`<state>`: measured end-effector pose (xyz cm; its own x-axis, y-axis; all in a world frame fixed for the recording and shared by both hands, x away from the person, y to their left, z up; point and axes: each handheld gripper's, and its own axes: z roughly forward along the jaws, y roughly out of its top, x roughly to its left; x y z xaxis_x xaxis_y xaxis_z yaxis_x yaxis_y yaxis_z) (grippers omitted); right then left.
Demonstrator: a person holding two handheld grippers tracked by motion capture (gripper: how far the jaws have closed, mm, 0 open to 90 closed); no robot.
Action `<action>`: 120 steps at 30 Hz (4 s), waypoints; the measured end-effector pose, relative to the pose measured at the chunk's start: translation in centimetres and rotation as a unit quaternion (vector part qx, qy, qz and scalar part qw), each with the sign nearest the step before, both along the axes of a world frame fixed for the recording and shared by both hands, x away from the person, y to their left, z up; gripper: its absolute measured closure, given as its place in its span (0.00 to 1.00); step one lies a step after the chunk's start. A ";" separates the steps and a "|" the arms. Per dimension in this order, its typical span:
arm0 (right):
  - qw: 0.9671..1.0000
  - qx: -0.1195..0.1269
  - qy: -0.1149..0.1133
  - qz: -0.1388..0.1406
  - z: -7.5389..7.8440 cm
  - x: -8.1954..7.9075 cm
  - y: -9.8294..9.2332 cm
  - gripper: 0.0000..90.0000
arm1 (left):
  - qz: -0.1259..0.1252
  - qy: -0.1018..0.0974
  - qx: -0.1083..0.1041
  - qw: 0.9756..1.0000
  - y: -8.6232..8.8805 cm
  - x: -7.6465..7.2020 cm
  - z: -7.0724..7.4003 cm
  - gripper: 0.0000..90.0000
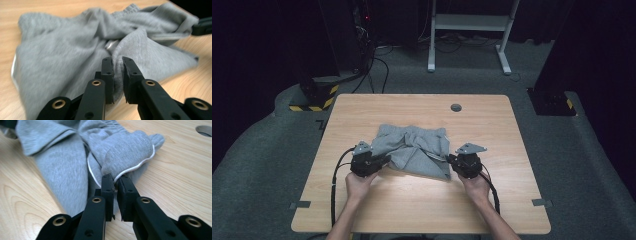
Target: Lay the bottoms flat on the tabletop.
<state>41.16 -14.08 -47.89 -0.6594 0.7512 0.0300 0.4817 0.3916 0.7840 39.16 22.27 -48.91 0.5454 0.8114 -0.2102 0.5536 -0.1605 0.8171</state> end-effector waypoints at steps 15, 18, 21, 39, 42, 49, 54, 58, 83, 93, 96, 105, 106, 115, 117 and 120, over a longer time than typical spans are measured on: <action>0.999 -0.004 0.029 -0.022 -1.1 1.0 -1.5 0.90 | -0.003 0.011 0.042 0.999 1.4 -1.9 -1.8 0.88; 0.999 -0.007 0.025 -0.023 -1.1 0.9 -1.5 0.83 | 0.004 0.012 0.044 0.999 1.4 -2.1 -2.5 0.86; 1.000 -0.005 0.005 -0.027 -0.4 0.1 -1.5 0.73 | 0.012 0.011 0.044 0.999 1.4 -2.2 -3.0 0.81; 0.999 -0.019 0.013 0.030 -0.9 0.1 3.4 0.71 | 0.015 0.002 0.033 0.999 0.5 -4.2 -1.6 0.40; 0.999 -0.035 0.021 0.030 -1.8 0.4 3.9 0.72 | 0.003 0.003 0.038 0.999 -0.6 -3.8 -0.9 0.37; 0.997 -0.051 0.037 0.034 -3.0 0.6 4.3 0.72 | -0.002 0.023 0.070 0.997 -3.6 -2.2 -1.8 0.43; 0.997 -0.052 0.042 0.034 -3.4 0.6 4.5 0.72 | -0.001 0.021 0.077 0.997 -4.6 -1.7 -1.8 0.48; 0.998 -0.041 0.043 0.034 -3.7 0.5 4.4 0.72 | -0.001 0.026 0.086 0.996 -5.4 -1.5 -2.0 0.52; 0.997 -0.035 0.052 0.042 -3.5 0.2 4.3 0.63 | -0.022 0.035 0.081 0.996 -3.9 -3.1 -1.1 0.95; 0.998 -0.014 0.040 0.047 -2.3 0.1 4.4 0.63 | -0.032 0.042 0.083 0.995 -1.8 -4.5 -1.5 0.95; 0.998 -0.023 0.039 0.043 -2.5 0.2 4.5 0.67 | -0.032 0.044 0.080 0.995 -1.6 -4.6 -1.8 0.95; 0.999 -0.017 0.035 0.035 -2.1 0.2 4.0 0.72 | -0.028 0.041 0.078 0.996 -0.9 -5.2 -1.9 0.95; 0.999 -0.012 0.036 0.034 -1.9 0.2 3.9 0.71 | -0.027 0.041 0.076 0.996 -0.8 -5.3 -1.9 0.95; 0.999 -0.039 0.028 0.027 -2.1 0.4 4.1 0.81 | -0.025 0.042 0.080 0.996 -0.1 -5.7 -1.5 0.95; 0.998 -0.047 0.029 0.027 -2.3 0.5 4.1 0.88 | -0.028 0.043 0.083 0.995 -0.1 -5.8 -1.3 0.95; 0.998 -0.052 0.034 0.021 -2.5 0.7 3.8 0.93 | -0.031 0.043 0.093 0.994 0.0 -6.0 -1.1 0.94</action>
